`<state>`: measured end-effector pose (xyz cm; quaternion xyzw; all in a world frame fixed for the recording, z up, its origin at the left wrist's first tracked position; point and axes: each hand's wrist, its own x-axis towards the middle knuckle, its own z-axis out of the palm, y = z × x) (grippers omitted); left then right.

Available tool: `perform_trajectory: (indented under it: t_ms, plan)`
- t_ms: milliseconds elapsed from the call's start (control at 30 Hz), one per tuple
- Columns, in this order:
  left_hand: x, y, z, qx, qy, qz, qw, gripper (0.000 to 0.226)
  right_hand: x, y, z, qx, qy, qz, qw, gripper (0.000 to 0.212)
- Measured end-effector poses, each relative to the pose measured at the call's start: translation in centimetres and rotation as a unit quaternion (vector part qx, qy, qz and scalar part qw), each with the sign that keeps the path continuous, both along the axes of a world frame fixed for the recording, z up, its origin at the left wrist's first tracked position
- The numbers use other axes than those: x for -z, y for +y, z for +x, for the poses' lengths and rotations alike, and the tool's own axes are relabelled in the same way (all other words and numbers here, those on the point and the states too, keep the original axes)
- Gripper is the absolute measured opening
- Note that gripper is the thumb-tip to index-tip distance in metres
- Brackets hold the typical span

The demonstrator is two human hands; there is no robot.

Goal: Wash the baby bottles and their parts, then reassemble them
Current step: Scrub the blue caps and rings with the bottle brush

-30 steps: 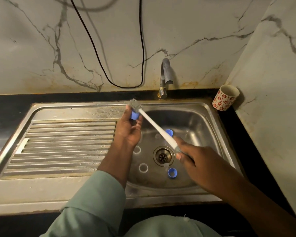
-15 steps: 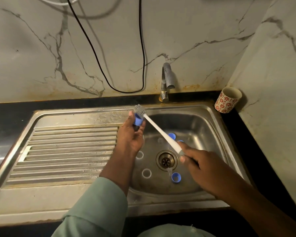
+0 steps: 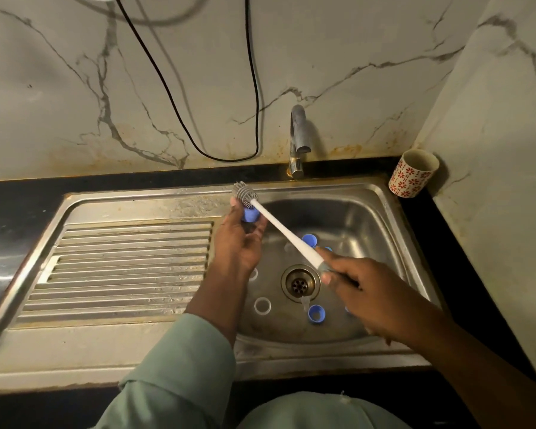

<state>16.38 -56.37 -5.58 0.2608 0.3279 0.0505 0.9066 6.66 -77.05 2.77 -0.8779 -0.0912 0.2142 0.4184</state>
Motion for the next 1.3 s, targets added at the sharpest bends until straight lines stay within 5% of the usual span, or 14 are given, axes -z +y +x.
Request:
perform_trajectory:
  t_ms: [433, 833, 967, 1100, 1300]
  plan:
    - [-0.3, -1.8, -0.4, 0.007, 0.036, 0.054, 0.998, 0.039, 0.0, -0.3, 0.1, -0.003, -0.001, -0.027, 1.0, 0.028]
    - [0.0, -1.4, 0.5, -0.029, 0.012, -0.036, 0.999, 0.044, 1.6, -2.0, -1.4, -0.008, -0.046, -0.057, 0.997, 0.044]
    - [0.3, -4.5, 0.0, 0.059, 0.016, 0.045, 0.997, 0.032, 1.9, -2.4, 0.9, 0.02, -0.037, -0.09, 0.995, 0.044]
    - [0.8, -3.7, 1.2, 0.001, 0.039, 0.035, 0.999, 0.037, 1.4, -5.1, -1.0, -0.001, -0.09, -0.092, 0.992, 0.047]
    - [2.6, -7.2, -0.1, 0.199, 0.037, 0.038, 0.979, 0.032, 4.5, -5.4, 2.2, 0.069, -0.026, -0.105, 0.992, 0.038]
